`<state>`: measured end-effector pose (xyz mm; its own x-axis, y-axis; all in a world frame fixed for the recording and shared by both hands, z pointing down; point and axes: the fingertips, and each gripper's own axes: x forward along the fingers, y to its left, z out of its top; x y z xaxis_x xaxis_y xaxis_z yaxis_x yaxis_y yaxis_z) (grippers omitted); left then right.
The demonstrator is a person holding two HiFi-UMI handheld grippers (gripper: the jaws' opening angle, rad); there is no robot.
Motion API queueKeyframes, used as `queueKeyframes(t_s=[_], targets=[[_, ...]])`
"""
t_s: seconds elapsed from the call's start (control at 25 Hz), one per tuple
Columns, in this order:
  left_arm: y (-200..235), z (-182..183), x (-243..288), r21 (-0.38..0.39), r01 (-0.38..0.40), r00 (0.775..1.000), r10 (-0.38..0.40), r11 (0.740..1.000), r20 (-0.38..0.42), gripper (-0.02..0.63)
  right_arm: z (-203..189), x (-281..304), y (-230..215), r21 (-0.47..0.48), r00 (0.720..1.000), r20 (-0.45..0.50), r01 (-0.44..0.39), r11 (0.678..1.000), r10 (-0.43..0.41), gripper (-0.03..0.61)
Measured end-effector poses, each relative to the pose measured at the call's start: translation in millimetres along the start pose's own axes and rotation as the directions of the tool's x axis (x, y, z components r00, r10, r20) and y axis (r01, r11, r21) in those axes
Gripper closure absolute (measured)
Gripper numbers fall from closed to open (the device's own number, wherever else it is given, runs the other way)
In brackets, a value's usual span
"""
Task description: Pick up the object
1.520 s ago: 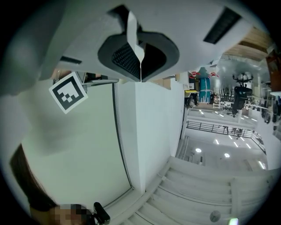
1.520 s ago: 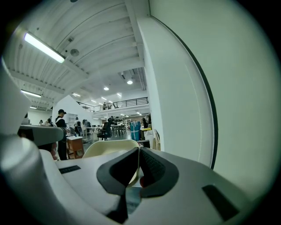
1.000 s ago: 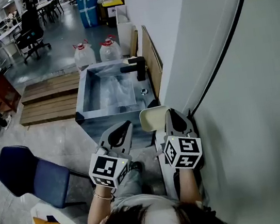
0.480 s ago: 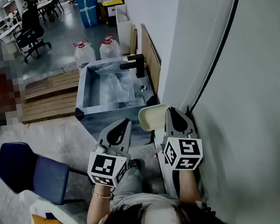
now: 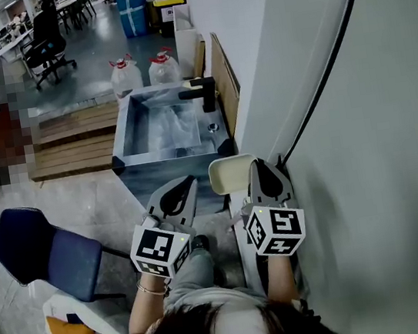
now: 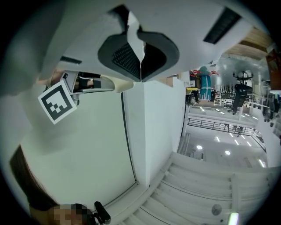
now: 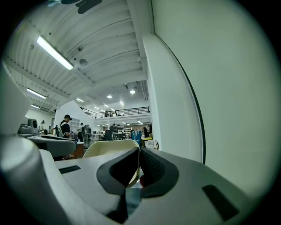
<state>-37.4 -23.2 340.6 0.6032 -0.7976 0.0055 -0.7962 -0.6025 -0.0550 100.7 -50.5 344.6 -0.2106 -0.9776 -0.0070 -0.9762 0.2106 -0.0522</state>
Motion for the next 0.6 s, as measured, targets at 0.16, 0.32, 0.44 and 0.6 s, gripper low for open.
queueKeyframes(t_s=[0.16,0.32,0.44,0.6], targets=[[-1.1,0.2,-1.5,0.004,-0.001,1.000,0.001,1.000,-0.003,0.604,-1.1,-2.5,0.5,0.001,1.000,0.002,0.000,1.000,0.000,0.546],[0.5,-0.6,-3.2,0.007,-0.002,1.000,0.002,1.000,-0.007,0.604,-1.1,-3.3,2.8,-0.002,1.000,0.004,0.000,1.000,0.000,0.546],[1.4,-3.1,-2.9,0.011,-0.002,1.000,0.002,1.000,-0.011,0.604,-2.6,-1.5,2.3,-0.002,1.000,0.006,0.002,1.000,-0.002,0.546],[3.2,-5.4,0.7,0.014,-0.003,1.000,0.004,1.000,-0.016,0.604,-3.6,2.9,1.7,-0.004,1.000,0.006,-0.004,1.000,0.004,0.546]])
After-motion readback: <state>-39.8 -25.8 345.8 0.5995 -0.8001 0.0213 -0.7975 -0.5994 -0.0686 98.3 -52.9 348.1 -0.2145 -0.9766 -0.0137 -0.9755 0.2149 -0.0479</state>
